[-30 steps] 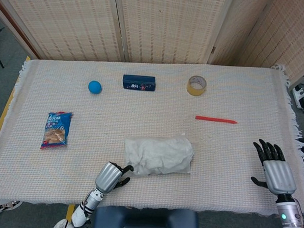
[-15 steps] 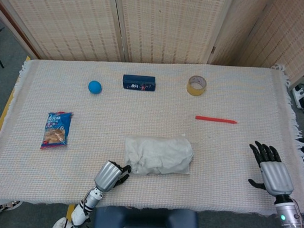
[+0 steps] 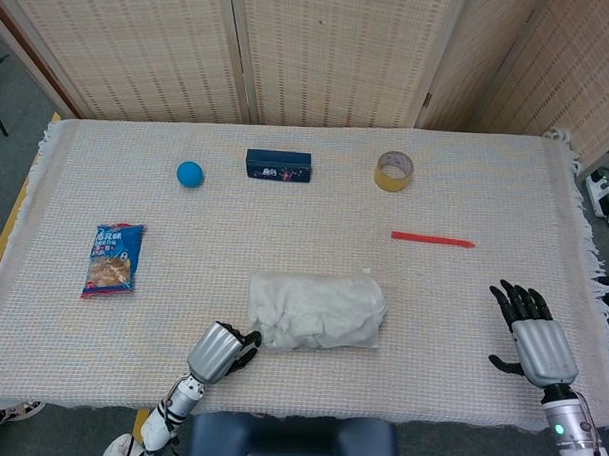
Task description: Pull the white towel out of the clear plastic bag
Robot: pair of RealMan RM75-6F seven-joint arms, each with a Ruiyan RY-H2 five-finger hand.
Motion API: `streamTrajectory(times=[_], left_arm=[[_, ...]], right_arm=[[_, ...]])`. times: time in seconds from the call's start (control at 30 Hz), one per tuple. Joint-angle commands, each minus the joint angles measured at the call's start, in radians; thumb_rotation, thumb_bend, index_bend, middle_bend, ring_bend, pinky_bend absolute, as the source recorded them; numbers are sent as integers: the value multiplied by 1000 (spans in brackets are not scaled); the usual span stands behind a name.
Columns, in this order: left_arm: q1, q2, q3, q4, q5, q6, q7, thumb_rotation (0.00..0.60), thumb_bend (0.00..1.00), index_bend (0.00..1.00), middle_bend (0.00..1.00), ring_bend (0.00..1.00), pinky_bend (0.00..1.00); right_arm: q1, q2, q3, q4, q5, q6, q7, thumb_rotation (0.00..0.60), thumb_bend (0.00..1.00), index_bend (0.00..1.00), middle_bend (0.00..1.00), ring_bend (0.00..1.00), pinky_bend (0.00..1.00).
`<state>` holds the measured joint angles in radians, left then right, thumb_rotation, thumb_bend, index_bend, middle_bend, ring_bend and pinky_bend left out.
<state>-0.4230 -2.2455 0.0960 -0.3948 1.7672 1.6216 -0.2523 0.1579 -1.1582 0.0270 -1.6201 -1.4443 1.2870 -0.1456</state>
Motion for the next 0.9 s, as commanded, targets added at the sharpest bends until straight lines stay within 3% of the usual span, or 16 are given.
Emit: streamTrajectory(times=[0.03, 0.23, 0.47, 0.9], left_arm=[[-2, 10, 10, -12, 8, 12, 8, 600, 609, 736, 1000, 1000, 1000], [-13, 22, 6, -34, 1, 4, 26, 600, 603, 740, 1000, 1000, 1000], [-17, 38, 4, -55, -4, 6, 39, 600, 602, 742, 1000, 1000, 1000], [-29, 63, -1, -87, -10, 7, 55, 600, 599, 746, 1000, 1000, 1000]], right_arm=[[62, -63, 10, 91, -37, -73, 116, 600, 85, 24, 0, 0, 0], [138, -151, 21, 202, -136, -81, 231, 600, 171, 205, 0, 0, 0], [214, -263, 36, 299, -176, -98, 351, 600, 212, 235, 0, 0, 0], [294, -427, 43, 444, -183, -109, 393, 600, 244, 300, 0, 0, 0]])
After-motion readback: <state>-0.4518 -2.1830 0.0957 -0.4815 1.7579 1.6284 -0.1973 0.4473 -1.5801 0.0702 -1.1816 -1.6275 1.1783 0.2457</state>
